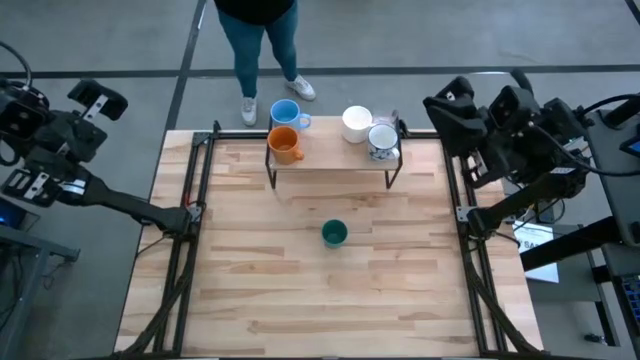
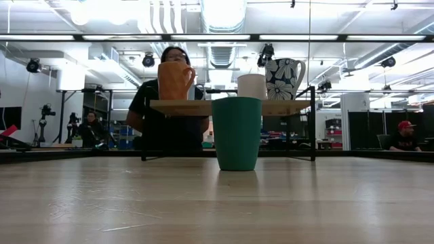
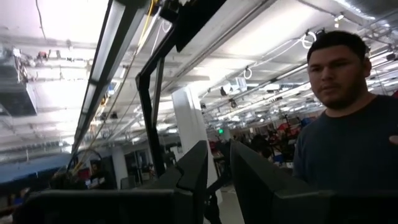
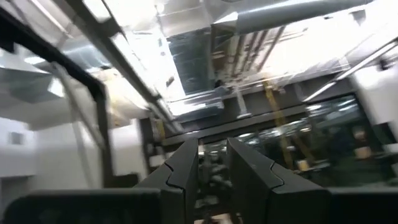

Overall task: Stack small to large cups/mugs on shelf
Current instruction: Put the green cup on the shelf

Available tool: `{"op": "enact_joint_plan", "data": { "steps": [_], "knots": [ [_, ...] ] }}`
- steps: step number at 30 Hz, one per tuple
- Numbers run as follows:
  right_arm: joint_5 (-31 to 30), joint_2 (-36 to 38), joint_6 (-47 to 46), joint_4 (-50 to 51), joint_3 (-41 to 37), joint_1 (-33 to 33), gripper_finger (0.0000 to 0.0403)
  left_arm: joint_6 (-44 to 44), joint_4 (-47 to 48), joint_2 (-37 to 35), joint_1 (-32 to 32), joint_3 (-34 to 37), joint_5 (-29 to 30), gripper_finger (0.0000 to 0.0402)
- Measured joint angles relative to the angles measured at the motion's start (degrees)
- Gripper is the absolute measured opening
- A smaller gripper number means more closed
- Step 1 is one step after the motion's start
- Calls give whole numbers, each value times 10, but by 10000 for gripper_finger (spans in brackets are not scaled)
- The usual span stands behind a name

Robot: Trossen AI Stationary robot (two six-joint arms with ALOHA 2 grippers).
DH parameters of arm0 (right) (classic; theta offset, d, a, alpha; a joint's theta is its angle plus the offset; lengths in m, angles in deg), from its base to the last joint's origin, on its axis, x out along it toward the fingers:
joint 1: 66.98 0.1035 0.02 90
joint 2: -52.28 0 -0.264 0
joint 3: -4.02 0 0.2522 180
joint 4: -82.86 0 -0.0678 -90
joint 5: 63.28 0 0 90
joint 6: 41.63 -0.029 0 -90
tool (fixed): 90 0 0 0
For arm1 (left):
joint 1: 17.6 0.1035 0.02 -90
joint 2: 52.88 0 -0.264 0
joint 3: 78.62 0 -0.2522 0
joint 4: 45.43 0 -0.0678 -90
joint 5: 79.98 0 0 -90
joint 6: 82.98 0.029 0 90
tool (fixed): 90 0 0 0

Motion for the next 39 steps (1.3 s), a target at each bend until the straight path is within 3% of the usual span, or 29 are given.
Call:
{"op": "enact_joint_plan", "data": {
  "steps": [9,13,17,30,39],
  "knots": [
    [-19,-7,57,11,0,0,68,0,-20,7,0,0,0,57],
    [-22,-11,124,47,0,0,68,0,-19,7,0,0,0,57],
    [-75,-20,172,64,0,0,70,0,-18,6,0,0,0,57],
    [-86,-32,177,59,0,0,70,0,-20,12,0,1,0,57],
    [-96,-32,177,63,0,0,72,8,-106,30,0,1,0,57]
  ]
}}
